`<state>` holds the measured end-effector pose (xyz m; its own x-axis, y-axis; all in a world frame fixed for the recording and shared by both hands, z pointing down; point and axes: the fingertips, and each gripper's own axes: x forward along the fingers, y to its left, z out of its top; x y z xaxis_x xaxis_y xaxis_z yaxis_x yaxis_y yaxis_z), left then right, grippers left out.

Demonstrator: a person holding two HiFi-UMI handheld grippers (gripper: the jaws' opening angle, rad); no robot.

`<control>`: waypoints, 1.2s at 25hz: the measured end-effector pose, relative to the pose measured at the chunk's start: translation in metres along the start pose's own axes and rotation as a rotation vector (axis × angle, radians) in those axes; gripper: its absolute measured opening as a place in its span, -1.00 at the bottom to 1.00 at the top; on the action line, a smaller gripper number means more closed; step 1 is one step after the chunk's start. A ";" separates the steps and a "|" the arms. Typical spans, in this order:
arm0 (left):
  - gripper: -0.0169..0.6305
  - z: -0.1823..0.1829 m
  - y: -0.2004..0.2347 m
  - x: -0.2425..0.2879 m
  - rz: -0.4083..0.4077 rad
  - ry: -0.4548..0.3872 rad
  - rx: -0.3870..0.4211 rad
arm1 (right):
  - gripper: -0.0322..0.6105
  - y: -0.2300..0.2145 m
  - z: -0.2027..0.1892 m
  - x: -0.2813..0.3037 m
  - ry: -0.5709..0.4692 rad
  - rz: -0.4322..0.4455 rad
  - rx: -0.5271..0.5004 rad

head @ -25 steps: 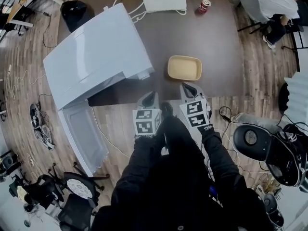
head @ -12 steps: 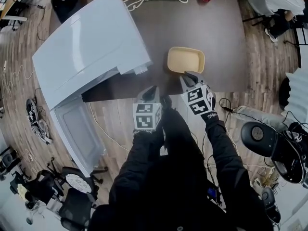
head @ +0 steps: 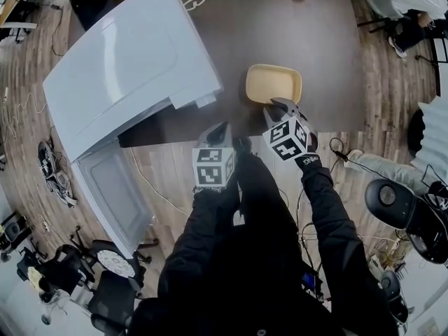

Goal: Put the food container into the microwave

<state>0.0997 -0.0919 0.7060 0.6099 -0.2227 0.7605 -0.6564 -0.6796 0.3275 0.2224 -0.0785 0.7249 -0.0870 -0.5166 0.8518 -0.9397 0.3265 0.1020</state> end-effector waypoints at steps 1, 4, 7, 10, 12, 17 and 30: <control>-0.84 -0.002 0.001 0.000 0.001 0.003 -0.002 | -0.58 0.000 -0.002 0.002 0.008 -0.005 -0.020; -0.84 -0.007 0.005 0.001 0.005 0.012 -0.005 | -0.58 0.002 -0.007 0.009 0.028 -0.013 -0.065; -0.84 -0.009 0.008 0.002 0.008 0.015 -0.007 | -0.61 0.001 -0.009 0.013 0.038 -0.015 -0.075; -0.84 -0.009 0.011 0.002 0.013 0.018 -0.012 | -0.65 0.000 -0.008 0.014 0.046 -0.014 -0.095; -0.84 -0.009 0.013 0.001 0.017 0.020 -0.017 | -0.68 0.000 -0.006 0.015 0.049 -0.012 -0.105; -0.84 -0.010 0.014 0.000 0.022 0.025 -0.019 | -0.77 0.002 -0.004 0.016 0.051 -0.007 -0.123; -0.84 -0.013 0.009 -0.010 0.031 0.005 -0.027 | -0.80 0.002 0.009 -0.008 0.018 -0.066 -0.155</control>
<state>0.0815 -0.0866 0.7087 0.5870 -0.2393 0.7734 -0.6865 -0.6535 0.3188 0.2181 -0.0804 0.7141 -0.0195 -0.5268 0.8497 -0.8809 0.4111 0.2347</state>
